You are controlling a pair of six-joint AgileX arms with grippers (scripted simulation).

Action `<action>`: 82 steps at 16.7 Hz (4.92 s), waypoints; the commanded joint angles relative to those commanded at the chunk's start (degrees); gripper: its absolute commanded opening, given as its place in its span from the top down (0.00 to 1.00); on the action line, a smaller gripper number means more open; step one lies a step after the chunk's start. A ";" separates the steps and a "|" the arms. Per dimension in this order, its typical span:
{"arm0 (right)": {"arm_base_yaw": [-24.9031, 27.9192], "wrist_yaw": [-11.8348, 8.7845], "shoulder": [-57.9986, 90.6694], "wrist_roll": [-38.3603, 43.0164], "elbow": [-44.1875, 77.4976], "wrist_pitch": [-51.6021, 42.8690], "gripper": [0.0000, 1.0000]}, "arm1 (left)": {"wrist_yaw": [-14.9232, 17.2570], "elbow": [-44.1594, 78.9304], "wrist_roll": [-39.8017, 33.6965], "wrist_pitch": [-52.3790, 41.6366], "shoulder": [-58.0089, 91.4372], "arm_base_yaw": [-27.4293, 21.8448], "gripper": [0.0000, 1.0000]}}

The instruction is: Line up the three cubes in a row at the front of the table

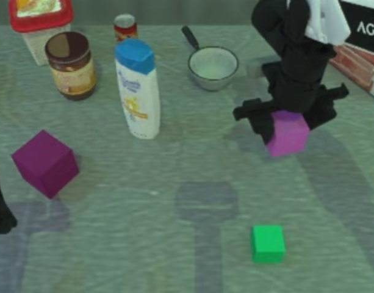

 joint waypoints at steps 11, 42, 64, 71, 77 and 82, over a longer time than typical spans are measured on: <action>11.05 0.12 -5.63 16.93 -7.28 1.01 1.00 | 0.00 0.00 0.00 0.00 0.00 0.00 0.00; 25.35 0.28 -9.59 39.13 -26.95 17.42 0.55 | 0.00 0.00 0.00 0.00 0.00 0.00 0.00; 25.90 0.26 -12.37 39.01 -21.31 8.52 0.00 | 0.00 0.00 0.00 0.00 0.00 0.00 0.00; 25.67 0.24 -14.54 39.07 -17.77 3.14 0.00 | 0.00 0.00 0.00 0.00 0.00 0.00 0.00; 21.92 2.08 -22.35 35.05 -23.52 8.02 0.00 | 0.14 7.55 2.67 -5.50 7.93 -0.68 0.00; 13.10 5.48 -41.21 24.72 -40.01 17.34 0.00 | 0.09 24.41 8.64 -17.75 28.88 -1.82 0.00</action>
